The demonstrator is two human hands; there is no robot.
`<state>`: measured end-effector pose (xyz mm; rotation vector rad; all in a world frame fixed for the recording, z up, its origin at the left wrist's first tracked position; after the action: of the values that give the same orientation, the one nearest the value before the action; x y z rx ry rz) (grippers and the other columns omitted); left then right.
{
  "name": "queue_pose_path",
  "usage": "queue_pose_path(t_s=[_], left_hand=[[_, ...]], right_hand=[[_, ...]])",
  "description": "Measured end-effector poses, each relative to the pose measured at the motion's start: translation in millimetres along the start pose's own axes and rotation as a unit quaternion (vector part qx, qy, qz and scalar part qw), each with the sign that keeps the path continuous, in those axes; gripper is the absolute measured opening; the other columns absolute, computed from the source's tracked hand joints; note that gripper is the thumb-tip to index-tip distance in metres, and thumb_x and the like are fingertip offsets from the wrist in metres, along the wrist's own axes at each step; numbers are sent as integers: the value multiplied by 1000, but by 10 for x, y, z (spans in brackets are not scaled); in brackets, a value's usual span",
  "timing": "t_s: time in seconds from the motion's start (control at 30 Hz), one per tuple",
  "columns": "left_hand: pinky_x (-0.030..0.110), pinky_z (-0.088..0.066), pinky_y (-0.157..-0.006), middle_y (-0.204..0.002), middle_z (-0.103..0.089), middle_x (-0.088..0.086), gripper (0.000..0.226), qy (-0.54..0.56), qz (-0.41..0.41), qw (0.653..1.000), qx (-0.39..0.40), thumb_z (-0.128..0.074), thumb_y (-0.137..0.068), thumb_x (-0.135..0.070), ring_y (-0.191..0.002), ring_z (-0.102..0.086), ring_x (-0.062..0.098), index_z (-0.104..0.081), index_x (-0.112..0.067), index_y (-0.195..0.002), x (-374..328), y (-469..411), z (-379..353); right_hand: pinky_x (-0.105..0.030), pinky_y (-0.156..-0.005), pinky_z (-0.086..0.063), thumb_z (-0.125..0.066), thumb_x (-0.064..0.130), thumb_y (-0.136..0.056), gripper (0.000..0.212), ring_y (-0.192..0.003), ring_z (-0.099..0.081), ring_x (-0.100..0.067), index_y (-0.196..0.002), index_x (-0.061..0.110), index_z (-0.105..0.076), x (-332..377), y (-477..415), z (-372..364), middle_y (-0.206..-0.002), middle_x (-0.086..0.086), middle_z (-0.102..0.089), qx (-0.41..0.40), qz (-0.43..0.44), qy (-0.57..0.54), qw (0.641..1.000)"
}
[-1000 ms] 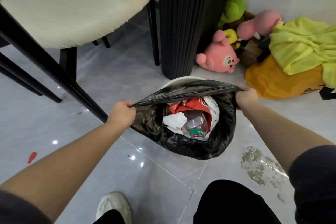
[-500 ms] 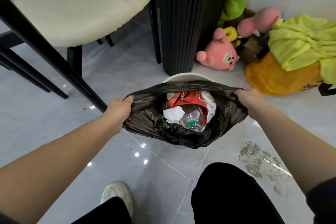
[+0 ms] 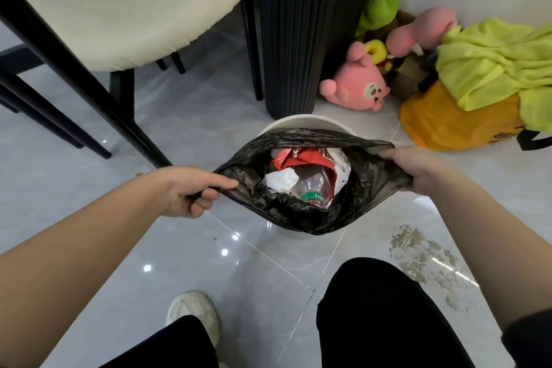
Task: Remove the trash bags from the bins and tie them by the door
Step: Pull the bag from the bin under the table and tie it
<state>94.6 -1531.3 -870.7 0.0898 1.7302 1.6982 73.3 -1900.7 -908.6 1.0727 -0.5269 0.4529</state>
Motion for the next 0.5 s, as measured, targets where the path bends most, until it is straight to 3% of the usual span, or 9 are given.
queue_pose_path(t_s=[0.07,0.17,0.23,0.3,0.4,0.43,0.5], left_hand=[[17,-22,-39,-44,-36,-6,20,27,-34,999,1,-65,-85,-28,-41,-27,8,-55,-19,-71,25,16,29],[23,-43,-56,-65,-65,0,13,128,-118,985,-9,-59,-90,-23,-54,-60,12,-63,-14,-82,10,43,18],[27,-54,-55,-59,-66,3,18,233,-167,958,-29,-52,-95,-21,-56,-68,16,-62,-11,-85,-36,54,27],[22,-54,-47,-47,-58,0,17,270,-218,934,-86,-51,-96,-19,-46,-64,13,-58,-9,-83,-102,46,70],[18,-47,-41,-41,-49,-3,15,293,-291,896,-163,-54,-94,-11,-36,-52,9,-50,-12,-79,-222,91,131],[18,-44,-39,-42,-46,-3,18,309,-313,880,-179,-54,-93,-9,-35,-49,8,-48,-12,-77,-270,106,153],[20,-44,-39,-54,-47,1,16,295,-357,862,-207,-54,-93,-8,-37,-45,8,-47,-13,-80,-409,153,153]], right_hand=[[-38,-86,-49,-56,21,-92,8,-71,-59,-23,-90,13,-57,-5,45,-41,-78,-9,-65,24,-27,-72,997],[-31,-93,-43,-58,19,-89,11,-79,-58,-20,-99,15,-58,-29,79,-71,-79,-7,-65,53,-56,-178,981],[-31,-102,-39,-55,18,-91,17,-78,-56,-18,-108,15,-56,13,101,-97,-85,-7,-61,61,-50,-254,964],[-35,-104,-43,-49,16,-95,22,-78,-61,-17,-115,11,-55,125,135,-137,-91,-8,-63,47,-15,-321,946],[-34,-67,-59,-48,12,-96,10,-71,-66,-18,-103,7,-55,319,186,-175,-89,-8,-67,-18,58,-403,913],[-32,-60,-59,-49,11,-96,8,-69,-66,-19,-96,7,-55,379,206,-181,-85,-8,-66,-30,79,-424,901],[-30,-63,-57,-50,11,-95,11,-71,-64,-19,-88,8,-57,489,253,-222,-83,-8,-64,-33,127,-436,890]])
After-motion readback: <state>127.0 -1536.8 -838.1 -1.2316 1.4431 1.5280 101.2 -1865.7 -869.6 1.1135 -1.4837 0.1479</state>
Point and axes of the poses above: each hand's wrist, its own y-axis away from the middle knuckle, its own z-axis out of the back of the hand, x = y × z, the point moved 3 cm from there along -y, towards the middle knuckle
